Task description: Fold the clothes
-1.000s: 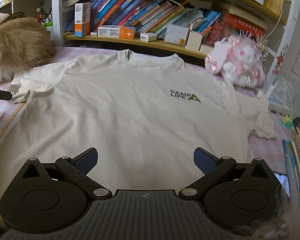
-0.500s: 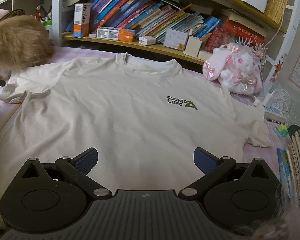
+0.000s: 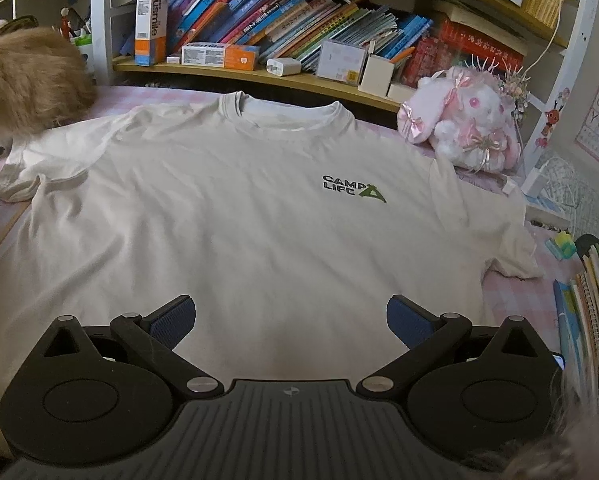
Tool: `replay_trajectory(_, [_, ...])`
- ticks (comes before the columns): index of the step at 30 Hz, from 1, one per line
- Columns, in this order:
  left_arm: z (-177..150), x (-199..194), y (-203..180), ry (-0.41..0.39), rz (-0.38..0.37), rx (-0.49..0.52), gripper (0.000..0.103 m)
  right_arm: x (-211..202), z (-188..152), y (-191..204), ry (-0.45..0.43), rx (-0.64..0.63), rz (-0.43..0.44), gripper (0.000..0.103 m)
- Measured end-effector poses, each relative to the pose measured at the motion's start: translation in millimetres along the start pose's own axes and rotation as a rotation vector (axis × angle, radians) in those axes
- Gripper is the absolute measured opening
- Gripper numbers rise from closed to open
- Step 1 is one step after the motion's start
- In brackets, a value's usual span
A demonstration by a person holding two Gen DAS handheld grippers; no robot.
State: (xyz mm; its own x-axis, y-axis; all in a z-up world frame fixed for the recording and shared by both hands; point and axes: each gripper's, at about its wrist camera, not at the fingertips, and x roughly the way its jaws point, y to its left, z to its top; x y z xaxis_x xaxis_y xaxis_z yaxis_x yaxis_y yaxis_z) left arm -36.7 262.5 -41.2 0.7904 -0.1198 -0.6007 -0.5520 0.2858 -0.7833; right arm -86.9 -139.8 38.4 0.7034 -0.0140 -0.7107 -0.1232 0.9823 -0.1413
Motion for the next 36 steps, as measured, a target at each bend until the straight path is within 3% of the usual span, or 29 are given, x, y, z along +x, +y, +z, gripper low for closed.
replay_trajectory(7, [2,8,-10,-0.023,0.045,0.061,0.04,1,-5,-10,0.011,0.019,0.012,0.103])
replay_trajectory(9, [1,9,-12,-0.027,0.095,0.08,0.013,3,-8,-17,0.017,0.031,0.014,0.103])
replay_trajectory(12, [-2,5,-11,-0.05,0.115,0.071,0.008,7,-11,-29,0.028,0.043,0.03,0.103])
replay_trajectory(16, [-11,-7,-36,-0.101,0.087,0.131,0.007,15,-13,-47,0.038,0.056,0.055,0.103])
replay_trajectory(22, [-41,0,-117,-0.097,0.027,0.419,0.007,27,-16,-73,0.054,0.075,0.092,0.103])
replay_trajectory(26, [-99,25,-171,0.003,0.001,0.68,0.007,34,-22,-88,0.055,0.086,0.134,0.103])
replay_trajectory(28, [-144,46,-187,0.108,0.041,0.873,0.014,35,-23,-96,0.052,0.094,0.147,0.103])
replay_trajectory(30, [-179,69,-186,0.171,0.162,1.01,0.018,37,-25,-105,0.047,0.108,0.157,0.103])
replay_trajectory(32, [-201,90,-179,0.21,0.275,1.076,0.018,38,-26,-114,0.041,0.125,0.169,0.103])
replay_trajectory(33, [-200,91,-176,0.206,0.278,1.045,0.02,38,-28,-117,0.04,0.128,0.171,0.103])
replay_trajectory(35, [-187,81,-171,0.182,0.221,0.962,0.035,38,-30,-124,0.039,0.135,0.173,0.103])
replay_trajectory(36, [-179,76,-170,0.153,0.195,0.923,0.049,38,-32,-127,0.042,0.14,0.173,0.103])
